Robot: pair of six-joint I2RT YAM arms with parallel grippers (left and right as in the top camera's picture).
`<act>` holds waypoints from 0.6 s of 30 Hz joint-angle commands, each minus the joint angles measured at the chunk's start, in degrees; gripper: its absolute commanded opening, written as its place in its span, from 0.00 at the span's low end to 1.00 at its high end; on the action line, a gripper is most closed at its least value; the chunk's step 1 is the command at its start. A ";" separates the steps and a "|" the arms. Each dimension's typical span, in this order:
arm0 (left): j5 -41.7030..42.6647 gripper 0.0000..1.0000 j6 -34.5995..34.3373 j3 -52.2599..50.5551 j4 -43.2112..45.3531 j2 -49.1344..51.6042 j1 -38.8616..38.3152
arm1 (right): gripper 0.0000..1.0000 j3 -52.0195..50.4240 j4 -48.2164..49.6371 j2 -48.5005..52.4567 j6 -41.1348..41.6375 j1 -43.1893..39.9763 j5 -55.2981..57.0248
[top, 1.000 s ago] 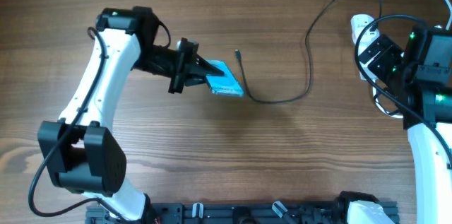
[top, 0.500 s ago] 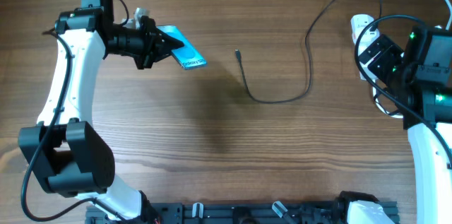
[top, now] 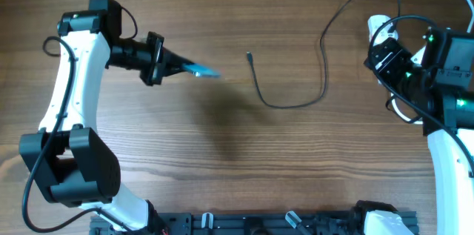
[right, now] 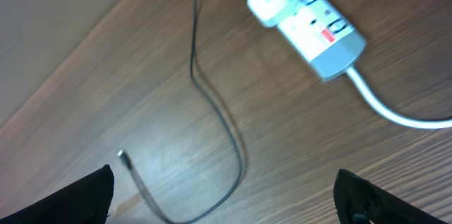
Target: Plug charger to phone and switch on socket
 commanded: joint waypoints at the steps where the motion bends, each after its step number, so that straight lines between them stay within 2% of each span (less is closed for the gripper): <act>1: 21.05 0.04 -2.62 0.46 -0.33 -1.79 -1.75 | 1.00 0.20 -0.09 0.39 0.50 -0.13 -3.56; 2: 22.23 0.04 -2.62 0.46 -0.33 -1.79 -2.36 | 1.00 0.20 -0.22 0.39 0.42 -0.11 -4.90; 3: 22.62 0.04 -2.64 0.48 -0.31 -1.79 -3.13 | 0.93 0.20 -0.57 0.39 -0.17 -0.07 -7.15; 4: 22.58 0.04 -2.60 0.46 -0.11 -1.79 -3.69 | 0.76 0.20 -0.57 0.39 -2.78 0.02 -10.25; 6: 21.51 0.04 -2.60 0.48 3.58 -1.79 -4.59 | 0.63 0.20 -0.94 0.39 -8.41 1.29 -13.33; 7: 20.11 0.04 -2.60 0.48 5.99 -1.79 -4.66 | 0.61 0.20 -1.77 0.39 -10.19 2.19 -13.07; 9: 8.07 0.04 -2.58 0.48 11.96 -1.79 -4.66 | 0.60 0.20 -4.70 0.50 -11.72 5.88 -9.66; 12: -13.77 0.04 -2.60 0.46 12.02 -1.79 -4.66 | 0.61 0.20 -7.50 1.25 -14.32 13.53 -3.28; 15: -24.09 0.04 -2.60 0.46 12.44 -1.79 -4.66 | 0.61 0.20 -8.22 3.96 -17.92 20.52 -3.32; 18: -29.77 0.04 -2.58 0.48 13.81 -1.79 -4.66 | 0.53 0.20 -7.37 9.20 -18.91 25.66 -3.30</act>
